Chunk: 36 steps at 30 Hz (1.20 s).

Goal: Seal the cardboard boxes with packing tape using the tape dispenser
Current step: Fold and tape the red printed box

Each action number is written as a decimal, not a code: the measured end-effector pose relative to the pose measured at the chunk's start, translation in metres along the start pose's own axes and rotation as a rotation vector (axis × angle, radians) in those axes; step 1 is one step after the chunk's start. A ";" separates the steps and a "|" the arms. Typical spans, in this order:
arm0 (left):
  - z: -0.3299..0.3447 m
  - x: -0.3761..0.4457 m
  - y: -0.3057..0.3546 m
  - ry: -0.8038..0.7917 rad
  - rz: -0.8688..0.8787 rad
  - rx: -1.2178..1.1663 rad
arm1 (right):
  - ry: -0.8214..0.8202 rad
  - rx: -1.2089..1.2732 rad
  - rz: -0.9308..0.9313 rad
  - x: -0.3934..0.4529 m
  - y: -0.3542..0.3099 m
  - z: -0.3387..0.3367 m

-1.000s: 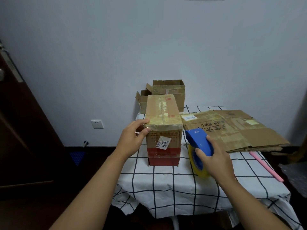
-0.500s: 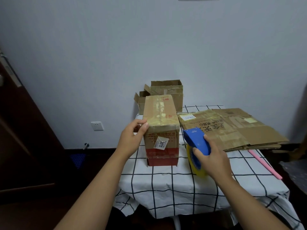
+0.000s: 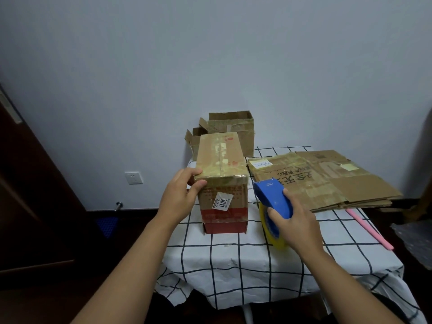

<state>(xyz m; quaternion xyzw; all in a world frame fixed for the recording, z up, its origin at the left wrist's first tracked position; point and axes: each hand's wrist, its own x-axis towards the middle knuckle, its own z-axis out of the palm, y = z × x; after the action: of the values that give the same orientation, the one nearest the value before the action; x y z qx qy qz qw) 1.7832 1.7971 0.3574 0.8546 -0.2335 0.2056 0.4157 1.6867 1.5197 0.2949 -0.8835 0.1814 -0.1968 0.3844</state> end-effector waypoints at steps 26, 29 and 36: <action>0.021 0.005 0.030 0.119 -0.043 0.396 | -0.009 -0.002 0.003 -0.002 0.002 0.000; 0.020 0.012 0.042 0.156 0.028 0.498 | -0.007 0.001 -0.001 -0.001 0.002 0.000; 0.039 0.022 0.056 0.024 0.241 0.558 | -0.008 -0.002 -0.006 -0.002 0.003 0.000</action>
<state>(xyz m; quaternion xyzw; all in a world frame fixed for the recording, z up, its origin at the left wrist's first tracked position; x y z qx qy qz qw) 1.7749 1.7308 0.3814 0.8995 -0.2629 0.3197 0.1399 1.6848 1.5187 0.2929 -0.8852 0.1775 -0.1944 0.3836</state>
